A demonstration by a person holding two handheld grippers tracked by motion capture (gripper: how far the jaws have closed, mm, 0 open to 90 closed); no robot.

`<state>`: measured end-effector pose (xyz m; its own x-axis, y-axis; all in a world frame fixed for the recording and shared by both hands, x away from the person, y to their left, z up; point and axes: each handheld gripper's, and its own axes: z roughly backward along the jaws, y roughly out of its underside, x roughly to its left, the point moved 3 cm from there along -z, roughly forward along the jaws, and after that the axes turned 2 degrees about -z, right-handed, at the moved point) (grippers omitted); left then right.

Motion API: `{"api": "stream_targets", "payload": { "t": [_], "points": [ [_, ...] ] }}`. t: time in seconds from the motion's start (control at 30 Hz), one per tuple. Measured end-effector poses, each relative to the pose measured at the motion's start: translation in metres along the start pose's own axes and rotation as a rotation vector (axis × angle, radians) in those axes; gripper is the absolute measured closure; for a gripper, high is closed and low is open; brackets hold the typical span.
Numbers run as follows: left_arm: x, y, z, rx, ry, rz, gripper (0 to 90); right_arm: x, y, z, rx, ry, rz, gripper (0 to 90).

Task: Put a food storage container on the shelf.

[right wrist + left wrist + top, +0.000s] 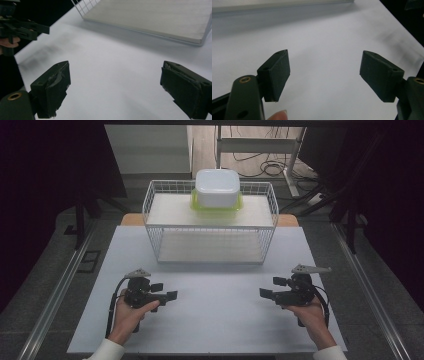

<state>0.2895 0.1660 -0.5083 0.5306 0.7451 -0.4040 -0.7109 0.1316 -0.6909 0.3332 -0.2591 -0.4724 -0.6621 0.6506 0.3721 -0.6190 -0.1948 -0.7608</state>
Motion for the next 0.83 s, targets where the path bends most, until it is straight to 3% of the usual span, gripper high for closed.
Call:
{"api": "stream_targets", "payload": {
  "t": [0.07,0.27,0.6,0.83],
  "points": [
    [0.003,0.001,-0.001,0.013,-0.021,-0.009,23.6,-0.001,0.004,-0.001,0.008,-0.002,-0.011,9.3],
    [0.011,-0.001,-0.003,0.002,-0.023,0.006,23.9,-0.006,0.010,-0.004,0.041,0.022,-0.009,9.2],
    [0.011,-0.001,-0.005,0.004,-0.017,0.015,24.1,-0.003,0.017,-0.010,0.086,0.036,0.011,9.2],
    [0.008,0.000,-0.001,-0.007,-0.021,0.002,23.8,-0.005,0.016,-0.006,0.049,0.050,-0.007,9.2]
  ]
}}
